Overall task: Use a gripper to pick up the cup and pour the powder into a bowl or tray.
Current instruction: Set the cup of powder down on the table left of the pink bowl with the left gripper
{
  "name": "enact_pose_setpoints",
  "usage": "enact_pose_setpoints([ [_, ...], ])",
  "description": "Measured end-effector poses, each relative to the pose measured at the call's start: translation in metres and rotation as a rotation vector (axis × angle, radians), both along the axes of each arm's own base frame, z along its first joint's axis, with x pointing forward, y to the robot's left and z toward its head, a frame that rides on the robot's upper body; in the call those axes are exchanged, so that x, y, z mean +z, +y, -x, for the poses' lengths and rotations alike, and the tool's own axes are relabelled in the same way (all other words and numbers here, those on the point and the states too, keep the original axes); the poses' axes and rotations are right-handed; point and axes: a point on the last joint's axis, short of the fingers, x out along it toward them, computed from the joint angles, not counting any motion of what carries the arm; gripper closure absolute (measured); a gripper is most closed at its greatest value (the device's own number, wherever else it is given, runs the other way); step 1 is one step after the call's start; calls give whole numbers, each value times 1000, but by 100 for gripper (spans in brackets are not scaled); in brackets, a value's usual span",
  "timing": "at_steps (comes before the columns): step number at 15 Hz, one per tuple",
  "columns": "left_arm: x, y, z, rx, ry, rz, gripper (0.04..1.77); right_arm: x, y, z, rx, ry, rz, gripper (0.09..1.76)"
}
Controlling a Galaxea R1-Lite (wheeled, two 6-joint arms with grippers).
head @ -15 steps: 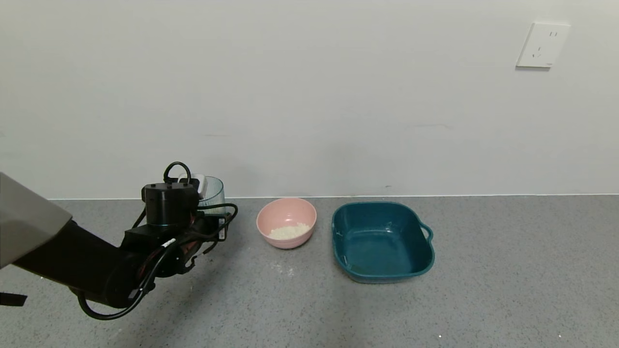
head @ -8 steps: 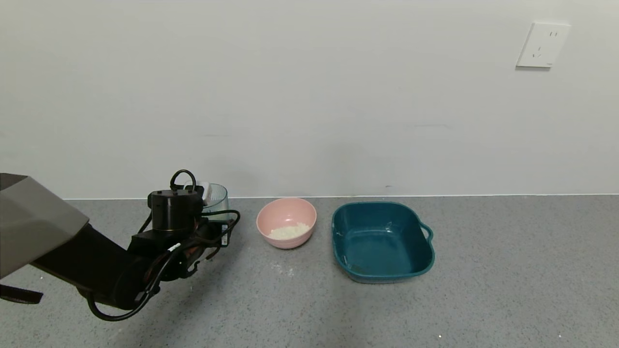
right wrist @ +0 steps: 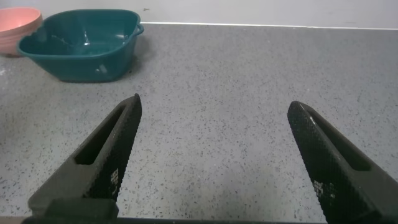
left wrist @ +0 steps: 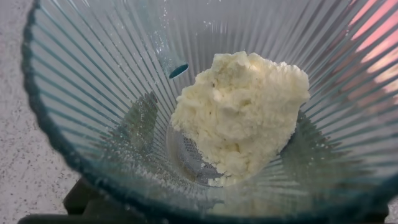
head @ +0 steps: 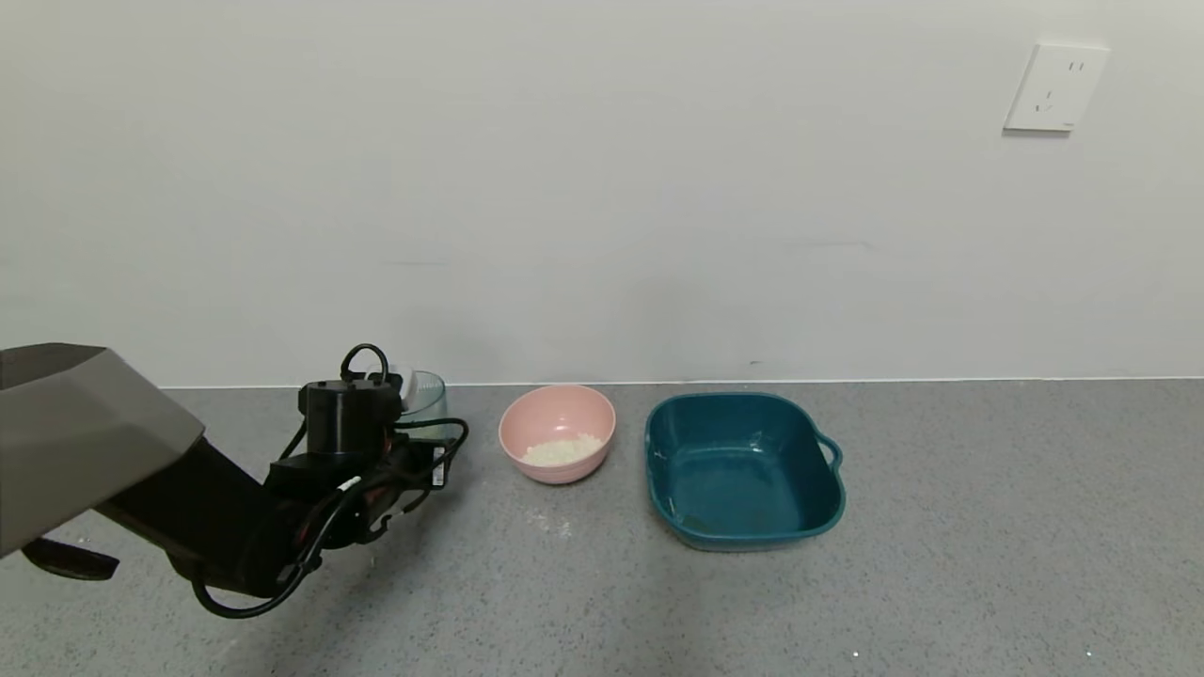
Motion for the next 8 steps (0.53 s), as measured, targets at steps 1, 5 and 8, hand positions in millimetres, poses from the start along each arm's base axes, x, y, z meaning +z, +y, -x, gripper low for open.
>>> enact_pose_setpoints([
  [1,-3,0,-1,0,8,-1,55,0,0,0,0,0,0,14],
  [5,-14,-1,-4,0,37,-7,55,0,0,0,0,0,0,14],
  [8,-20,-1,-5,0,53,-9,55,0,0,0,0,0,0,14],
])
